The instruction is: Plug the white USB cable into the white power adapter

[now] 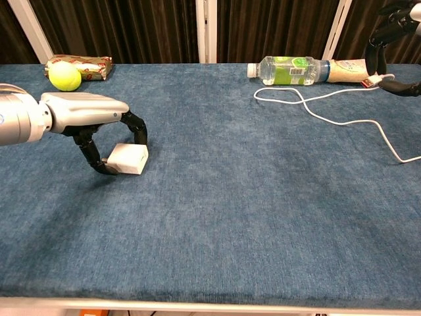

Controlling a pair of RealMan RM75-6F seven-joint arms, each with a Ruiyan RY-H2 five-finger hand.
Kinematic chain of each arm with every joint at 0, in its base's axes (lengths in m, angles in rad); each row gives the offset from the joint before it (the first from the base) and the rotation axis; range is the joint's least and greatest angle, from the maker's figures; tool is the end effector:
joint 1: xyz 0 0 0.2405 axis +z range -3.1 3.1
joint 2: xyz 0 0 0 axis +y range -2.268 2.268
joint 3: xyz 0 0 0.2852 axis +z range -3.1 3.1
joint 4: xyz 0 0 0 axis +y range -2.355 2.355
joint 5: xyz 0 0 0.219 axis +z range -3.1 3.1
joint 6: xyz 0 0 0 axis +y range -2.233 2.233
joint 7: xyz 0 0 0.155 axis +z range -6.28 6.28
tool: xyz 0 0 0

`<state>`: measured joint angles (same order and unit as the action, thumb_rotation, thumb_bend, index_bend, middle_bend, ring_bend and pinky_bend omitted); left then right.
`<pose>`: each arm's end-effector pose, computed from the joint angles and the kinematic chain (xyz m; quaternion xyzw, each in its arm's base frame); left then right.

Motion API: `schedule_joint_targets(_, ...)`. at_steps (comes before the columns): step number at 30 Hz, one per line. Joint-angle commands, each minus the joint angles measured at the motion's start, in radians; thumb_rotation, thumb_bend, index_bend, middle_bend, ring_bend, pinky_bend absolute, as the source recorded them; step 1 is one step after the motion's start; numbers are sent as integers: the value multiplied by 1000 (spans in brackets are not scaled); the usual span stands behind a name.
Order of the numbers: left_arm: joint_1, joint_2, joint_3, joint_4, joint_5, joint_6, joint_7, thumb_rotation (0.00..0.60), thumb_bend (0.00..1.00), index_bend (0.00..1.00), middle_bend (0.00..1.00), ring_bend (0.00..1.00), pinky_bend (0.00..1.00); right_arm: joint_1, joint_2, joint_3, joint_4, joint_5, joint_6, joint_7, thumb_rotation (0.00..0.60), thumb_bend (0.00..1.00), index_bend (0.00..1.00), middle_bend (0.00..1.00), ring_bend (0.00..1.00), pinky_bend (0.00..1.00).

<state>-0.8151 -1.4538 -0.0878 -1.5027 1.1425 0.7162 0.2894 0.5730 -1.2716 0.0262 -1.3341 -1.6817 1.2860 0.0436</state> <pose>-0.1761 0.3638 -0.0393 -0.8257 -0.3694 -0.2714 0.3288 -0.2450 -0.3420 0.0942 0.7697 -0.2085 0.4291 0.4242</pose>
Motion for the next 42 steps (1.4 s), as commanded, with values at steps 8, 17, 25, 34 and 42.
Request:
schedule_joint_targets(8,-6,-12,2,16,-1,14,-21,600,191,387,334,203,29,-6,-2,1,7,-1,1,7,600,472,653,529,276,102)
schedule_joint_targets(17,11,-37,-14,14,-25,58,-60,600,194,474,442,296,18,-8,-14,5,-3,5,-8,10,600,513,662,530,283,101)
schedule_joint_targets(25,11,-9,-51,-70,-119,109,-12,580,203,478,469,330,29,26,-49,47,-94,73,-89,-41,600,512,664,530,286,102)
schedule_joint_targets(34,-31,15,-82,-179,-277,185,145,507,201,484,483,352,37,116,-159,148,-202,259,-246,-186,600,513,664,530,286,106)
schedule_joint_targets(42,-93,45,-106,-257,-444,257,292,496,199,485,485,352,43,237,-245,230,-228,451,-374,-392,600,517,665,531,290,115)
